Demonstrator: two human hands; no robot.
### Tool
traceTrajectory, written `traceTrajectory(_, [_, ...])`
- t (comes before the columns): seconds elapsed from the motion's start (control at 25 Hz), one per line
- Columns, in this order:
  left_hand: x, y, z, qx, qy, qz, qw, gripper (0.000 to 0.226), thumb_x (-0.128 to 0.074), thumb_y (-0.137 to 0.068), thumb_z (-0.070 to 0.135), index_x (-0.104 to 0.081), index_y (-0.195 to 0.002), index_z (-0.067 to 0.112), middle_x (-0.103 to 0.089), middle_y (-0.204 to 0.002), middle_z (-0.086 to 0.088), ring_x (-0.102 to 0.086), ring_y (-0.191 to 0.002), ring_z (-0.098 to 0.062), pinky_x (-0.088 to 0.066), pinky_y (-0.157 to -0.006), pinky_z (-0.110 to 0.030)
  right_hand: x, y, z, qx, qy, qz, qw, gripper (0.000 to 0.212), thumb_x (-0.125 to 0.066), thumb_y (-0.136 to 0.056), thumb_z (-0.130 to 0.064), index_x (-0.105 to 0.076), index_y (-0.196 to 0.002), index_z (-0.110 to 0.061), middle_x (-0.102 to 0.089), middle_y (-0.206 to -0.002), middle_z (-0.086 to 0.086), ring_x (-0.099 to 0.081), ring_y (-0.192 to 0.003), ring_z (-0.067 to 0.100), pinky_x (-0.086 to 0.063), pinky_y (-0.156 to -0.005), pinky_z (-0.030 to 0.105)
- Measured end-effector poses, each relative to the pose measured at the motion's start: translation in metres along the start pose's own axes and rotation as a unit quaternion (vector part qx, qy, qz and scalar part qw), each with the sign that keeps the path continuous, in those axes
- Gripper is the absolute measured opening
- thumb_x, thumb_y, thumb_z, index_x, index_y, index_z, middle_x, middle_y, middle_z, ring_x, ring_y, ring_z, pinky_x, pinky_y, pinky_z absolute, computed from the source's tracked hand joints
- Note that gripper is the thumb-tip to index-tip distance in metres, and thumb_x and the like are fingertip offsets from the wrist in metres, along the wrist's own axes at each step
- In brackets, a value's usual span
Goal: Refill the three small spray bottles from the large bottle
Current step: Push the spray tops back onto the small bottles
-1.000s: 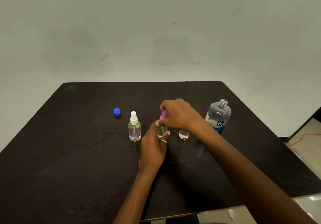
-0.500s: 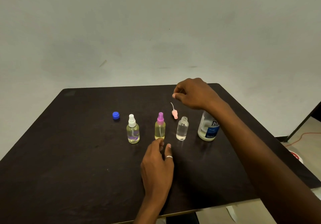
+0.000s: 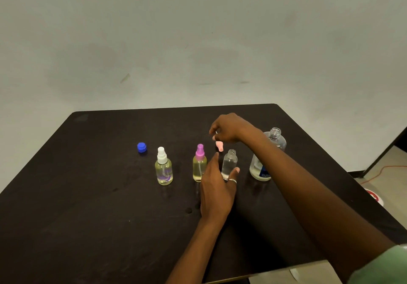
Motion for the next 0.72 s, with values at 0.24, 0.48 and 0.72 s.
traceTrajectory(0.24, [-0.001, -0.001, -0.005, -0.029, 0.034, -0.003, 0.999, 0.031, -0.071, -0.090, 0.030, -0.063, -0.120, 0.030, -0.068, -0.101, 0.016, -0.065, -0.092, -0.001, -0.056, -0.081, -0.026, -0.036, -0.023, 0.018, -0.053, -0.004, -0.060, 0.997, 0.020, -0.067, -0.089, -0.022, -0.073, -0.108, -0.018, -0.069, -0.112, 0.003, -0.063, -0.100, 0.019, -0.051, -0.092, 0.034])
traceTrajectory(0.48, [-0.003, -0.001, -0.007, -0.033, 0.039, -0.003, 0.999, 0.031, -0.071, -0.090, 0.030, -0.063, -0.120, 0.027, -0.068, -0.104, 0.014, -0.065, -0.095, -0.004, -0.056, -0.083, -0.028, -0.040, -0.019, 0.020, -0.070, -0.012, -0.074, 0.995, 0.010, -0.072, -0.084, -0.023, -0.073, -0.089, -0.014, -0.070, -0.095, 0.005, -0.066, -0.090, 0.020, -0.055, -0.087, 0.035])
traceTrajectory(0.72, [-0.003, -0.001, -0.006, -0.036, 0.024, -0.002, 0.999, 0.033, -0.070, -0.091, 0.033, -0.061, -0.122, 0.029, -0.068, -0.105, 0.013, -0.066, -0.091, -0.007, -0.057, -0.080, -0.031, 0.000, 0.012, 0.010, -0.056, 0.035, -0.031, 0.997, 0.020, -0.080, -0.077, -0.025, -0.064, -0.080, -0.014, -0.069, -0.082, 0.002, -0.067, -0.081, 0.019, -0.055, -0.075, 0.033])
Point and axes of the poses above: each hand's wrist, its own y-axis away from the middle knuckle, its own x-axis out of the back of the hand, z = x × y, the point moved 5 cm from there along -y, towards the middle knuckle
